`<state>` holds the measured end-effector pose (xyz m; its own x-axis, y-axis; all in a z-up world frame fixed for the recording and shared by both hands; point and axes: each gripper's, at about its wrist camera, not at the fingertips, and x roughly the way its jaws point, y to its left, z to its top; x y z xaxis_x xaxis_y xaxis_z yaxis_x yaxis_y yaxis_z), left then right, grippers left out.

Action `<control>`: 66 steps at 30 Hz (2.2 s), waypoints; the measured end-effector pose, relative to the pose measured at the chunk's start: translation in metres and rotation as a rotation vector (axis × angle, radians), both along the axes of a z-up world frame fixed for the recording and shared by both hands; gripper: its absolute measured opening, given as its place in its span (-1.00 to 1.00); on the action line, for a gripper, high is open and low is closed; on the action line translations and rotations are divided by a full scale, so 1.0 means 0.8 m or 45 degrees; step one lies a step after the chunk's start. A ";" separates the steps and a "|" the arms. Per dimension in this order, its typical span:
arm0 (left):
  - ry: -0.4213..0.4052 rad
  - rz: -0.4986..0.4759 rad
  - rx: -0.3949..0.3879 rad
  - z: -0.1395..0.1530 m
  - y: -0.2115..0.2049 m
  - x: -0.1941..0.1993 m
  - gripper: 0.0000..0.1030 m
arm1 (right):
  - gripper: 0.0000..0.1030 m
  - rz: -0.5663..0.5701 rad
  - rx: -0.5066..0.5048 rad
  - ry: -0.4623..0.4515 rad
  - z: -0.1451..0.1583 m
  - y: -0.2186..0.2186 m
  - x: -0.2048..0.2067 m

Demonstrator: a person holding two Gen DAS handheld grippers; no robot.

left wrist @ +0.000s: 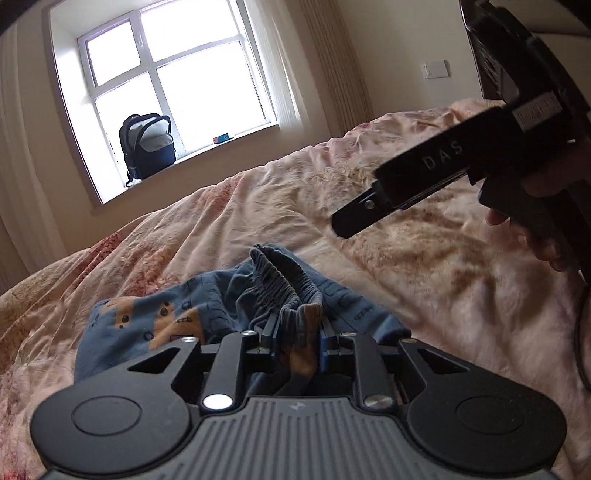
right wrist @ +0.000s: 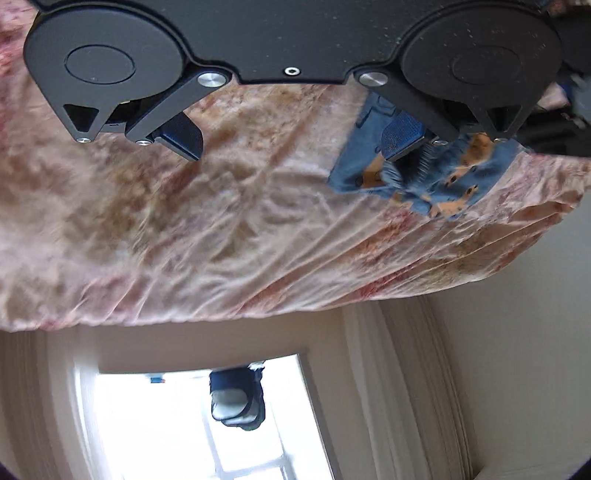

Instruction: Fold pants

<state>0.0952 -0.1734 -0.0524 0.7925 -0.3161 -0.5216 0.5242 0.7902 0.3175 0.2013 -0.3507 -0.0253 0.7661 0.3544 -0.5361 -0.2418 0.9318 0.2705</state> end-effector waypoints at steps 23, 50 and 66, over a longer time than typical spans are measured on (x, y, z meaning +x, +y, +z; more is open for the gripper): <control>0.002 0.032 -0.076 0.015 0.013 -0.017 -0.54 | -0.41 0.377 0.142 0.047 -0.010 0.063 0.051; 0.119 0.334 -0.528 0.072 0.113 -0.010 0.99 | 0.93 0.100 -0.046 -0.046 0.003 0.043 0.002; 0.282 0.735 -0.371 0.015 0.182 0.020 1.00 | 0.99 0.102 -0.458 -0.140 -0.019 0.098 -0.062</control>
<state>0.1110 -0.0275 -0.0404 0.7605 -0.0271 -0.6488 0.0212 0.9996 -0.0169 0.1520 -0.2720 -0.0409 0.8036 0.2199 -0.5531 -0.3273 0.9394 -0.1021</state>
